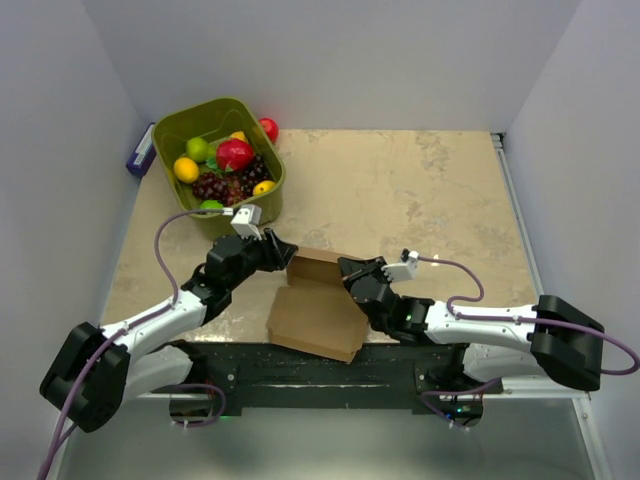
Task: Fold the paper box
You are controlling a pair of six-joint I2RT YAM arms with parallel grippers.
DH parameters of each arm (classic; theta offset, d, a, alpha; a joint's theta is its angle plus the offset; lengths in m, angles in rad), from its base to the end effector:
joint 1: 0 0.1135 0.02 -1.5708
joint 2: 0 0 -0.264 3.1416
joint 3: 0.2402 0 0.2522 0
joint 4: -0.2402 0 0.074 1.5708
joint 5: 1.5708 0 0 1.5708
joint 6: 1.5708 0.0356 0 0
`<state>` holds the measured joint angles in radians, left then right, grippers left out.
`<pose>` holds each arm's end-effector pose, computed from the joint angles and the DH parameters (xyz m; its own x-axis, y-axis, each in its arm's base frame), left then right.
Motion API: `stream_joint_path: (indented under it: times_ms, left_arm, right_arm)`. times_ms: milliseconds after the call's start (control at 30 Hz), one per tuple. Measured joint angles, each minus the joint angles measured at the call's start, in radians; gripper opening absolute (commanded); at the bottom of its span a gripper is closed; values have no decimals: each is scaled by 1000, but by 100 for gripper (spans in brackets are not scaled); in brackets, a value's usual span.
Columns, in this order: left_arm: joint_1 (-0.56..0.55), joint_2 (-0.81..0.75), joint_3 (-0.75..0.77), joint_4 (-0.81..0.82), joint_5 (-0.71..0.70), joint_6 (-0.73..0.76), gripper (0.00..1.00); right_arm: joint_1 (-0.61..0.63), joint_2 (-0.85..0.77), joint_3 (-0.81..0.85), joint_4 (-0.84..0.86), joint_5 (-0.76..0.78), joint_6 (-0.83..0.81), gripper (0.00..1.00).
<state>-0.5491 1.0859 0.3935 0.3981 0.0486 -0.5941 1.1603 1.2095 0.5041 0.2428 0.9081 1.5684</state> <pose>0.1941 -0.1208 0.2051 -0.5190 -0.3379 -0.7851 0.3264 0.7706 -0.5474 0.1207 0.2069 0.2045 -0.2830 0.8914 -0.3540 0.1774 0.4113 0.8941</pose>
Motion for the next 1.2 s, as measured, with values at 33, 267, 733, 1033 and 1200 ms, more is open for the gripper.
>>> stream_joint_path:
  times_ms: [33,267,733,1033,1200]
  left_arm:
    - [0,4,-1,10,3,0,49]
    - [0,11,-23,66,25,-1,43]
    - [4,-18,-92,163,26,3,40]
    - [6,-25,-98,171,27,26,39]
    - [6,-25,-98,175,31,47,39]
  right_arm:
    - [0,0,0,0,0,-5,1]
    - [9,-40,0,-17,-8,-76,26]
    - [14,-230,12,-236,-120,-298,60]
    - [17,-345,126,-549,-175,-436,61]
    - [8,-351,282,-698,-171,-525,61]
